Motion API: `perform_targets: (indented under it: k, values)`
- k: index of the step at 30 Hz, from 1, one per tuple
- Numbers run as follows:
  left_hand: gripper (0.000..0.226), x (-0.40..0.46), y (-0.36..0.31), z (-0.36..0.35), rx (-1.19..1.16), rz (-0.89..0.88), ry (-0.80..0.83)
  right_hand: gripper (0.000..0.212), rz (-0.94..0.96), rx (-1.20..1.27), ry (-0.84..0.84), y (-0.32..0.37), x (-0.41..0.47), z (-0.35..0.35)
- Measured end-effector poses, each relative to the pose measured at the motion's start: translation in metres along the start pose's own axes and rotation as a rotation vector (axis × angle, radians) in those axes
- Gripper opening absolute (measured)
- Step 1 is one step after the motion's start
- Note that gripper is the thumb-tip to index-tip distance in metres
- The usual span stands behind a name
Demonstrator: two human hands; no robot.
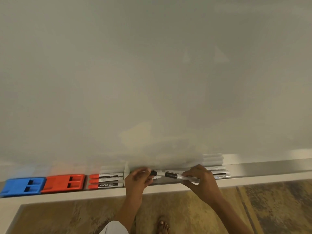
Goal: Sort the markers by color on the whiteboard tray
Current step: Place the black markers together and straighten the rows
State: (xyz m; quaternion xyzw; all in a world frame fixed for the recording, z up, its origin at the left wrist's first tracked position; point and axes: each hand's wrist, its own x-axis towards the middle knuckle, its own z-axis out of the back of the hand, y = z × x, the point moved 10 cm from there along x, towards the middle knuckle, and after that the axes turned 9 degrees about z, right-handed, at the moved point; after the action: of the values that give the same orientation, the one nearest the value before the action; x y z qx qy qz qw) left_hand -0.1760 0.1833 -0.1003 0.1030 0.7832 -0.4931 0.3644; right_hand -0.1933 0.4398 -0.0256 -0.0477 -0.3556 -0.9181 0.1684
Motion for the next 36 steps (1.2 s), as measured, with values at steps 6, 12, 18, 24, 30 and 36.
perform_targets:
  k: [6, 12, 18, 24, 30, 36]
  values:
    - [0.03, -0.001, 0.002, -0.018, 0.058, -0.027, 0.126, 0.023, 0.048, 0.119, 0.033, 0.031, 0.03, -0.018]
    - [0.032, -0.001, 0.006, -0.023, 0.088, -0.032, 0.173, 0.018, -0.057, 0.312, 0.176, 0.024, 0.033, -0.046]
    - [0.031, -0.002, 0.007, -0.029, 0.138, -0.006, 0.204, 0.016, -0.136, 0.459, 0.222, 0.013, 0.035, -0.046]
    - [0.031, -0.003, 0.004, -0.036, 0.297, -0.022, 0.263, 0.016, -0.193, 0.514, 0.326, 0.004, 0.035, -0.054]
    - [0.021, 0.0, 0.01, -0.03, 0.309, -0.016, 0.247, 0.018, -0.251, 0.512, 0.332, -0.003, 0.034, -0.052]
    - [0.022, 0.003, -0.001, -0.003, 0.205, -0.029, 0.217, 0.01, -0.22, 0.125, 0.163, -0.035, 0.027, -0.012]
